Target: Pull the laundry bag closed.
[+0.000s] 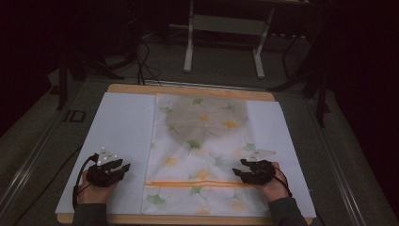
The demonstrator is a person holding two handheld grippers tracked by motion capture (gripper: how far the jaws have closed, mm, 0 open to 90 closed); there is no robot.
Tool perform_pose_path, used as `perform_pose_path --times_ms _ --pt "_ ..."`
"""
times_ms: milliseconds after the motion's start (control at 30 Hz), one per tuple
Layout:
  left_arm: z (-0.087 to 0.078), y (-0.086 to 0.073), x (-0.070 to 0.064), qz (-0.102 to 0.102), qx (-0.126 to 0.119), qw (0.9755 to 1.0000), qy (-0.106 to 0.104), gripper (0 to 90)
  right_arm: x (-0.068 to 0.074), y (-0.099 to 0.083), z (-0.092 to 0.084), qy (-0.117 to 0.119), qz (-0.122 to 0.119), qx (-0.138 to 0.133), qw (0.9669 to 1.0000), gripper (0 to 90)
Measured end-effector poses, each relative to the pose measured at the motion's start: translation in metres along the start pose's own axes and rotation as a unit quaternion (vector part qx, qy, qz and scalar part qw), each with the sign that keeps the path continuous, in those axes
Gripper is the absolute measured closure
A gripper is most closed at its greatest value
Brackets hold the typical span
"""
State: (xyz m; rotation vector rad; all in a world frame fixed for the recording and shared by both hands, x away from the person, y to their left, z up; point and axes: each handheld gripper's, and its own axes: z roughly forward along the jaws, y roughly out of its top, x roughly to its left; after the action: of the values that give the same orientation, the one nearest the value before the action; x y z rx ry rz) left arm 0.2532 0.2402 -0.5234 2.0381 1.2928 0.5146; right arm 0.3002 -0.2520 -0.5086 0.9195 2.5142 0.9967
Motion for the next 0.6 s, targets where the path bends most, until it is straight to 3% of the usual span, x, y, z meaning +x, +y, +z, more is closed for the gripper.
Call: perform_pose_path --times_ms 200,333,400,600 --pt "0.000 0.000 -0.001 -0.005 0.001 1.0000 -0.004 60.0 0.011 0.016 0.011 0.017 -0.021 0.006 0.9996 48.4" --pt "0.001 -0.001 -0.003 0.017 0.012 0.9997 0.014 59.5 0.017 0.023 0.017 0.042 -0.025 0.006 0.9988 49.2" --pt "0.002 -0.002 -0.003 0.018 0.012 0.9997 0.012 59.4 0.020 0.028 0.021 0.057 -0.032 0.008 0.9978 49.2" --pt "0.001 -0.001 -0.003 0.021 0.013 0.9996 0.012 59.1 0.027 0.039 0.027 0.071 -0.046 0.007 0.9964 49.6"
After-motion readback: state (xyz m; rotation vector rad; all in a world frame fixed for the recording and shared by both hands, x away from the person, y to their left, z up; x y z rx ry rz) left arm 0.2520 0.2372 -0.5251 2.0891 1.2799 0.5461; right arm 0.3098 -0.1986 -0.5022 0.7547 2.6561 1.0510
